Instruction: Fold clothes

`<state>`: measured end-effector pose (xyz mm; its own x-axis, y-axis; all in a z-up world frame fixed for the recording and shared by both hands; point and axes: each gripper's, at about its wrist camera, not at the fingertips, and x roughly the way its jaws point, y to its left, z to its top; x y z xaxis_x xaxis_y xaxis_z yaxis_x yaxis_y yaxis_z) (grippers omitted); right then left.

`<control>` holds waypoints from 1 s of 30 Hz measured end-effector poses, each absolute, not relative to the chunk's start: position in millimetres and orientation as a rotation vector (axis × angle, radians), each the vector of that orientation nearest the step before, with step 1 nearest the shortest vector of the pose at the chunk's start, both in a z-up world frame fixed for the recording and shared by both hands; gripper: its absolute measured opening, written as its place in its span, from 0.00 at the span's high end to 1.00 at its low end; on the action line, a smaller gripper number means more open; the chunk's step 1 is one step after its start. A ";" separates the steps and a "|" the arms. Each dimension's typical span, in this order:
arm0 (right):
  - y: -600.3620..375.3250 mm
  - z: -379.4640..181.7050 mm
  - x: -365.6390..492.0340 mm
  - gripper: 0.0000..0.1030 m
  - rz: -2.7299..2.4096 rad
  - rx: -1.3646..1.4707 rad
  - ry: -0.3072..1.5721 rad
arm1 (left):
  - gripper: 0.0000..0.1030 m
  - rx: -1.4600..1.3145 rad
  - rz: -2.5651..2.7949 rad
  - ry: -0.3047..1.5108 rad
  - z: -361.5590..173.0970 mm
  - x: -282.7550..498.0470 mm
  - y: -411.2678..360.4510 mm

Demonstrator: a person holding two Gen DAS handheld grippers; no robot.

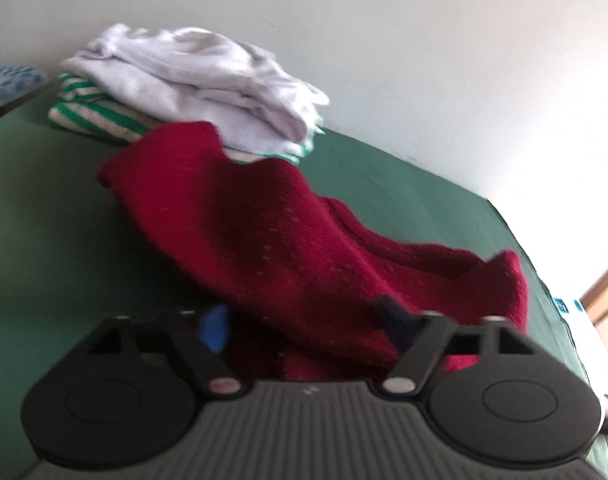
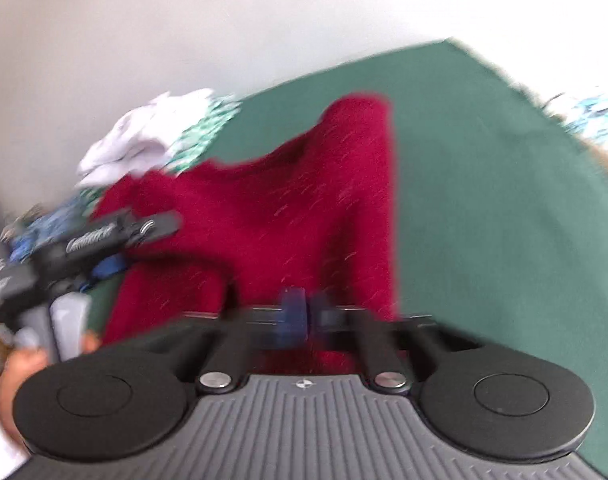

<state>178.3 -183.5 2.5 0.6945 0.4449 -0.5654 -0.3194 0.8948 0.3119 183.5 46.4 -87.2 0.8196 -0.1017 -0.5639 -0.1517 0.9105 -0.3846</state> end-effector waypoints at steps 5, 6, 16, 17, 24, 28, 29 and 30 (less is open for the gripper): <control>-172.8 35.6 182.1 0.99 0.423 0.153 0.601 | 0.62 -0.475 0.045 0.602 -85.5 183.5 50.8; -170.7 42.2 182.9 0.91 0.422 0.144 0.585 | 0.62 -0.469 0.049 0.602 -85.0 183.2 49.9; 24.8 70.7 282.7 0.46 0.764 -0.306 0.758 | 0.61 -0.300 0.085 0.607 -74.5 189.4 26.0; 47.3 65.2 290.5 0.45 0.798 -0.366 0.800 | 0.61 -0.291 0.086 0.608 -74.3 190.0 24.7; 140.1 12.7 295.6 0.40 0.834 -0.808 0.944 | 0.58 -0.342 0.084 0.615 -76.5 192.5 34.7; 188.4 -18.2 294.9 0.40 0.828 -1.065 1.007 | 0.56 -0.356 0.084 0.616 -77.2 192.4 37.7; 197.4 -24.5 295.0 0.42 0.823 -1.120 1.015 | 0.56 -0.357 0.085 0.617 -77.2 192.2 38.0; 195.3 -25.6 296.1 0.52 0.808 -1.137 1.003 | 0.56 -0.356 0.085 0.616 -77.0 191.9 38.1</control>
